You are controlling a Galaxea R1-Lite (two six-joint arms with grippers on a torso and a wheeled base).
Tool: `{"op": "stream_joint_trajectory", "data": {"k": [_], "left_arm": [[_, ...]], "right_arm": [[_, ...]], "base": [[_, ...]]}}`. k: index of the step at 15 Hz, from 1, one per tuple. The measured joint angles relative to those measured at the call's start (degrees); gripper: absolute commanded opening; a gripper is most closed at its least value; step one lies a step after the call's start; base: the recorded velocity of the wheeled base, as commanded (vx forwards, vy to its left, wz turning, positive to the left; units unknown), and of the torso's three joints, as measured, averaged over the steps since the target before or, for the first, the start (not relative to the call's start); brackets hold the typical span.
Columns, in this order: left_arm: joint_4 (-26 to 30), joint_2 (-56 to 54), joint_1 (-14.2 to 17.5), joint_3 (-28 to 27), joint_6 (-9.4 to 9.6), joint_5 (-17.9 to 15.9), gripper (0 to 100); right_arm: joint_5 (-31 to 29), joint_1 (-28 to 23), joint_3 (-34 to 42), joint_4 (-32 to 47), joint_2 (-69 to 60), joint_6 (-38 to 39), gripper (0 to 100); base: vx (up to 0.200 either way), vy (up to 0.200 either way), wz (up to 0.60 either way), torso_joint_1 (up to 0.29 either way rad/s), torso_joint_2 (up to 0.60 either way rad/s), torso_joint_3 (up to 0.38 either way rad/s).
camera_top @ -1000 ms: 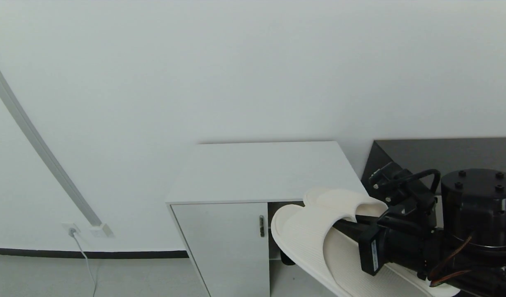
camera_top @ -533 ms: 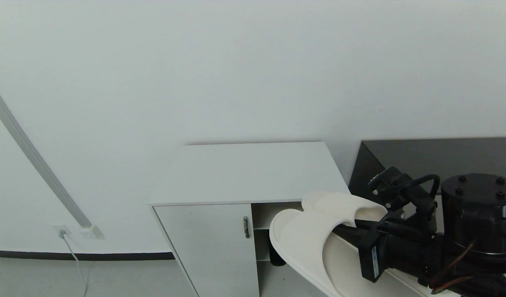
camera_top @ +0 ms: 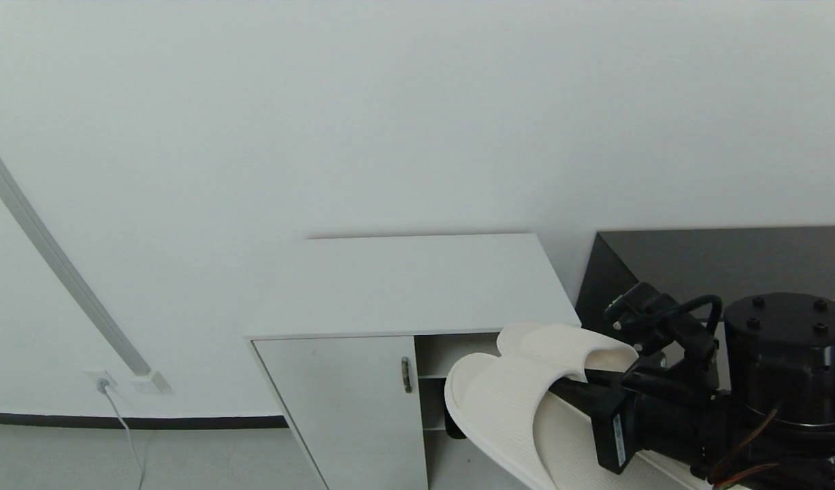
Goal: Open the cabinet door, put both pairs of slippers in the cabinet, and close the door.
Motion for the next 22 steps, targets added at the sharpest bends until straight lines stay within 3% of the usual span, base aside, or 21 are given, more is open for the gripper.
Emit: {"op": "stream_joint_trajectory", "data": {"k": [8,22], "left_arm": [[0.00,0.00,0.00,0.00,0.00,0.00,0],[0.00,0.00,0.02,0.02,-0.02,0.02,0]], "right_arm": [[0.00,0.39,0.35,0.02,0.20,0.00,0],[0.02,0.99,1.46,-1.01,0.61,-0.29,0]], "base": [[0.000,0.000,0.00,-0.095,0.21,0.116],[0.000,0.000,0.00,-0.184,0.42,0.236]]}}
